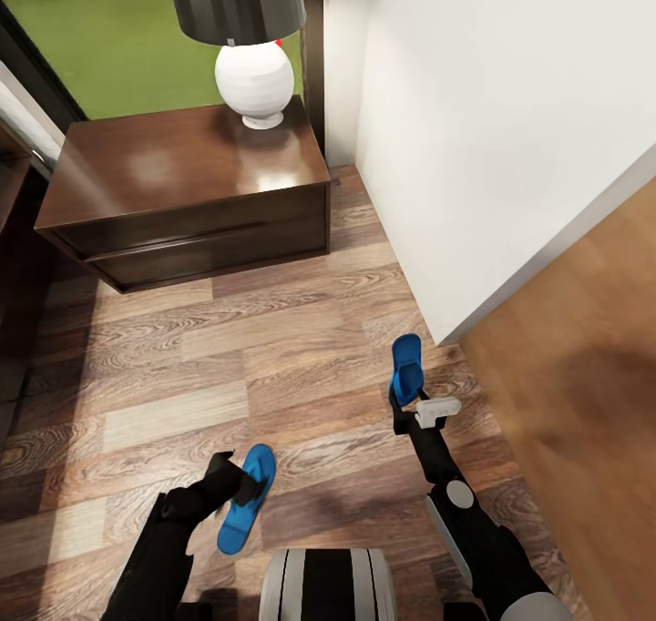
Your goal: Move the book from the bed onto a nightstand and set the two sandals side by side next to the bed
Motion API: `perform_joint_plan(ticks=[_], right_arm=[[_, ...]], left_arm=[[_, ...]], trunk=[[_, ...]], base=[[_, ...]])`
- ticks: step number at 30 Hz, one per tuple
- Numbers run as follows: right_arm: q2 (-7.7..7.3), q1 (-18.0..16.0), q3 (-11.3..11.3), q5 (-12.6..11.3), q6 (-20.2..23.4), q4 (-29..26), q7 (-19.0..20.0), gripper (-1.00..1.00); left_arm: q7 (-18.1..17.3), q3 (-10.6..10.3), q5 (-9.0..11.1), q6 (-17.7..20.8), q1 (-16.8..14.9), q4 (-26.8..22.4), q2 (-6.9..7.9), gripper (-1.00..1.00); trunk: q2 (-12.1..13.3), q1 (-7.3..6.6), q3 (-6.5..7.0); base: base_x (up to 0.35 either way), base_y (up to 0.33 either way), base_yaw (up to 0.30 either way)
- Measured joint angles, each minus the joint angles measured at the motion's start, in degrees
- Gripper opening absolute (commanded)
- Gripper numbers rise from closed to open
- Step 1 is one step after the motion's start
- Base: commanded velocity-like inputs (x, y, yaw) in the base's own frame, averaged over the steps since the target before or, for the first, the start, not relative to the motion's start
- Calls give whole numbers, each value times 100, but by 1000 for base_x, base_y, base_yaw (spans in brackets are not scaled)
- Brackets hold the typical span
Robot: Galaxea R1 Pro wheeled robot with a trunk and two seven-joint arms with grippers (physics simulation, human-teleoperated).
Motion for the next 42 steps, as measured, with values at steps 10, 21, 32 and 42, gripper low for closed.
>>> perform_joint_plan(ticks=[10,21,32,42], right_arm=[[0,5,1,-1,0,0,0,-100],[0,4,16,-7,0,8,0,-100],[-1,6,19,-8,0,8,-1,-100],[0,4,18,-8,0,9,0,-100]], left_arm=[[46,-713,1,-40,-3,-169,0,100],[24,-764,0,-31,-3,-160,0,100],[12,-764,0,-31,-3,-166,0,100],[22,-757,1,-23,-3,-186,0,100]], trunk=[[0,0,0],[0,0,0],[0,0,0],[0,0,0]], base=[[0,0,0],[0,0,0],[0,0,0],[0,0,0]])
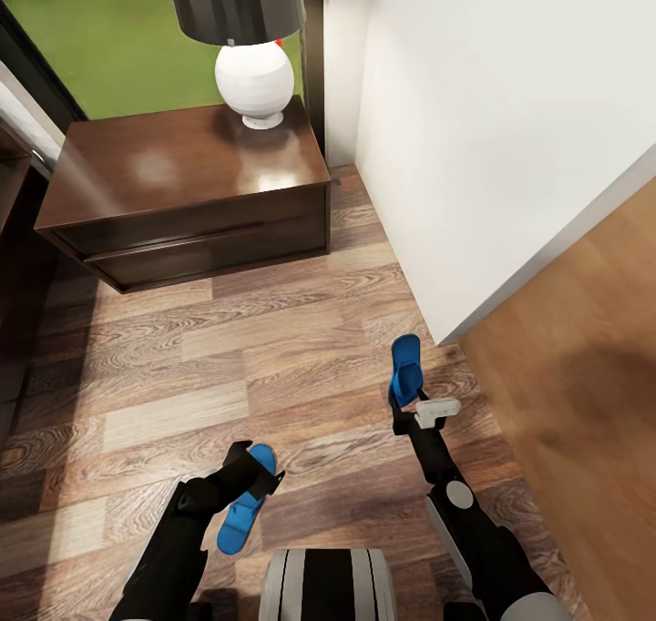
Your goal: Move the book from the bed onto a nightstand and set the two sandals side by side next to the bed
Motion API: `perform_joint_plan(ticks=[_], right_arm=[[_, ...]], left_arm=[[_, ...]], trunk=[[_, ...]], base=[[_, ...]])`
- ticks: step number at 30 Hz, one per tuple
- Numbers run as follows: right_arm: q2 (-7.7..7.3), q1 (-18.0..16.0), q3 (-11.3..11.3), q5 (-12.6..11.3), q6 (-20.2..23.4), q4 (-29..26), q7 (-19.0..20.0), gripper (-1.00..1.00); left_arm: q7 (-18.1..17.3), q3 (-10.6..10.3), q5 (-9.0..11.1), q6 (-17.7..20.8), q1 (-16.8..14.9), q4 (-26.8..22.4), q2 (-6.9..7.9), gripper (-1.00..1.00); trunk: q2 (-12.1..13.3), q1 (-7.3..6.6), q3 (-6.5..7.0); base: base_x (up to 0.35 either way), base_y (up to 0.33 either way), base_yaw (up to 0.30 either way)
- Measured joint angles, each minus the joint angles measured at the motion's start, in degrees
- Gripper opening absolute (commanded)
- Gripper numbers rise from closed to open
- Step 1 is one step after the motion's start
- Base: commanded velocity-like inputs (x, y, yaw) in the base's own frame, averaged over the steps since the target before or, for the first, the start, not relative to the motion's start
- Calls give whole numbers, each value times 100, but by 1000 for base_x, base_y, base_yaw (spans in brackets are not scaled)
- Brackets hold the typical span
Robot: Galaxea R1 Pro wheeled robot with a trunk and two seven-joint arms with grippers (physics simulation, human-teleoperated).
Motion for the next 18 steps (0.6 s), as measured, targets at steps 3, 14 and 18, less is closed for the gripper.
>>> perform_joint_plan(ticks=[3,14,18], right_arm=[[0,-1,1,0,0,-2,0,-100],[-15,-3,0,6,0,-7,1,-100],[-17,-5,0,8,0,-8,1,-100]], left_arm=[[-1,2,0,1,0,-94,0,100],[23,3,0,5,8,-225,0,100],[13,3,-1,2,13,-215,0,100]], trunk=[[0,0,0],[-4,8,-66],[-4,8,-67]], base=[[0,0,0],[0,0,0],[0,0,0]])
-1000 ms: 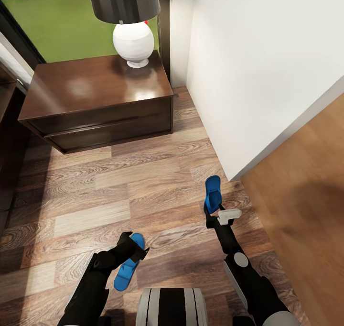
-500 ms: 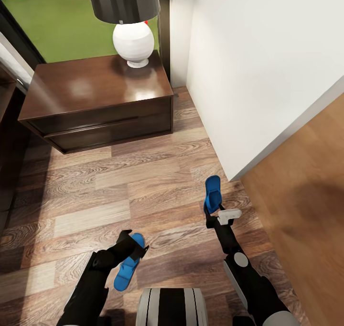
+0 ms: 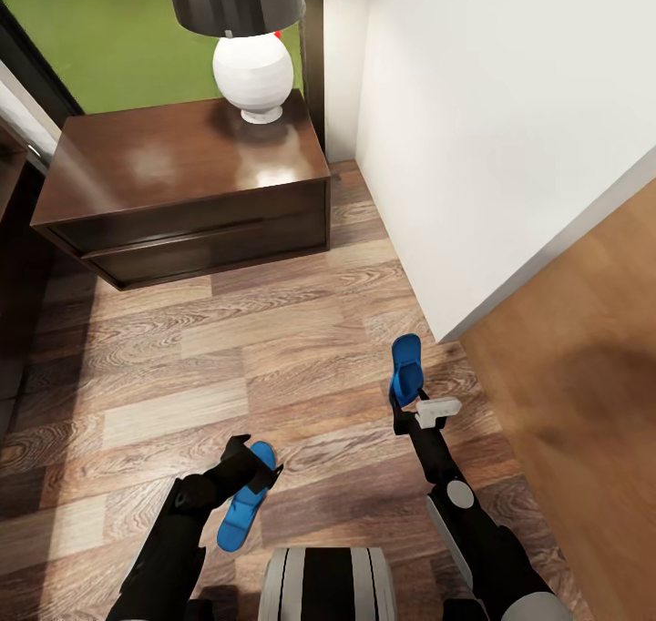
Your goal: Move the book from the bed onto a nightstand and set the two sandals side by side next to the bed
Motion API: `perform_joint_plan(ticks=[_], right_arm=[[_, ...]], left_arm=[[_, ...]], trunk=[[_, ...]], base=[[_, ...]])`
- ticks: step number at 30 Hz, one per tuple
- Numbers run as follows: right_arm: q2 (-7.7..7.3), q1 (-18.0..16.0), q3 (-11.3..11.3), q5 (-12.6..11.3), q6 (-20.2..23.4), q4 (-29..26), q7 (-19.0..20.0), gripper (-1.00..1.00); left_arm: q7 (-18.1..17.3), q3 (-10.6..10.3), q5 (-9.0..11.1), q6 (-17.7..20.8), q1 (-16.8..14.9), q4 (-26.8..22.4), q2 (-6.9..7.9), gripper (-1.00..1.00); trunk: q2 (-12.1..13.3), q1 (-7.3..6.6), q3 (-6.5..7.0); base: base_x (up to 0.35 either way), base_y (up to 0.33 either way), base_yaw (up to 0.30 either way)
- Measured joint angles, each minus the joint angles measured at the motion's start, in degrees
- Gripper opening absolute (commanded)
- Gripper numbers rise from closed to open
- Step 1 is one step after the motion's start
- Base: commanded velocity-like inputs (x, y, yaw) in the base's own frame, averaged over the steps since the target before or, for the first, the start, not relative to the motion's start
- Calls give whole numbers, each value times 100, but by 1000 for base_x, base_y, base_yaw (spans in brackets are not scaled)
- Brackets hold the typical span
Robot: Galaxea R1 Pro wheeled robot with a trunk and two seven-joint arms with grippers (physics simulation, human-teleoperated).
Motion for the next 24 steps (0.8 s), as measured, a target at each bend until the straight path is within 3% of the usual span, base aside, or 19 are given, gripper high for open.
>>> perform_joint_plan(ticks=[5,24], right_arm=[[1,4,0,1,0,1,0,-100],[8,3,0,-1,0,1,0,-100]], left_arm=[[3,0,0,-1,12,16,0,100],[-2,19,0,6,22,19,0,100]], trunk=[[0,0,0],[-23,44,-377]], base=[[0,0,0],[0,0,0]])
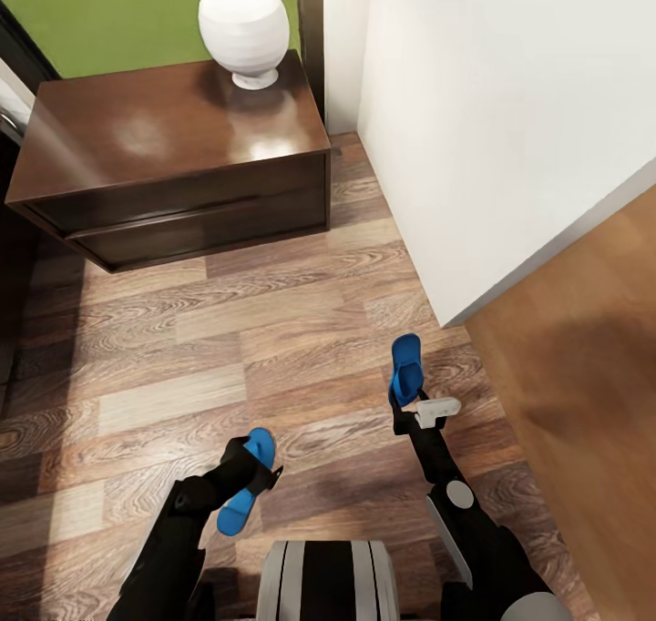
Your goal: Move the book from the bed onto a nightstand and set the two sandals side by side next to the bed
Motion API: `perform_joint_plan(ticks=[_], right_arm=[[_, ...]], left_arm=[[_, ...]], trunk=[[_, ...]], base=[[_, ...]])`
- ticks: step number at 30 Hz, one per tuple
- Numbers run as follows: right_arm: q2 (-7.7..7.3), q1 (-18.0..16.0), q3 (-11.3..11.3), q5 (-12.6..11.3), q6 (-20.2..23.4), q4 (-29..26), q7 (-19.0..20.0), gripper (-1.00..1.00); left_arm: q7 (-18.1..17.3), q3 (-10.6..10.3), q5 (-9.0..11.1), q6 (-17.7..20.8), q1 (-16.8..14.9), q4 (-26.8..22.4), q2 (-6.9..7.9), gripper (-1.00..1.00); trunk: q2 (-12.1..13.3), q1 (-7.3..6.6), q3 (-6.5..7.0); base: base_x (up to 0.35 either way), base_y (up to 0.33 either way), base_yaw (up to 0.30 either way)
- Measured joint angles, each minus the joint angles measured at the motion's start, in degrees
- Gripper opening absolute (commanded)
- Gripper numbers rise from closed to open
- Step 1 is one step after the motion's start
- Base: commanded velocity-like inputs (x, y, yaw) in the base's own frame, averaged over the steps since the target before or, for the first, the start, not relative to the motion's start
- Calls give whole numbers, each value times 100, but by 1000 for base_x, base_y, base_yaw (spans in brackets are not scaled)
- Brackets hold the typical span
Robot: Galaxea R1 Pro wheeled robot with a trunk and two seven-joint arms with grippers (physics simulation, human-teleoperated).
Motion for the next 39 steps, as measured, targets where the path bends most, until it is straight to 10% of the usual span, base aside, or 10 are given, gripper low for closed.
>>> perform_joint_plan(ticks=[10,39], right_arm=[[0,1,0,-6,0,0,0,-100],[8,0,0,-8,0,1,0,-100]], left_arm=[[-521,266,-4,3,0,-3,0,100],[-548,281,-4,11,0,-2,0,100]], trunk=[[0,0,0],[-13,26,-221]], base=[[0,0,0],[0,0,0]])
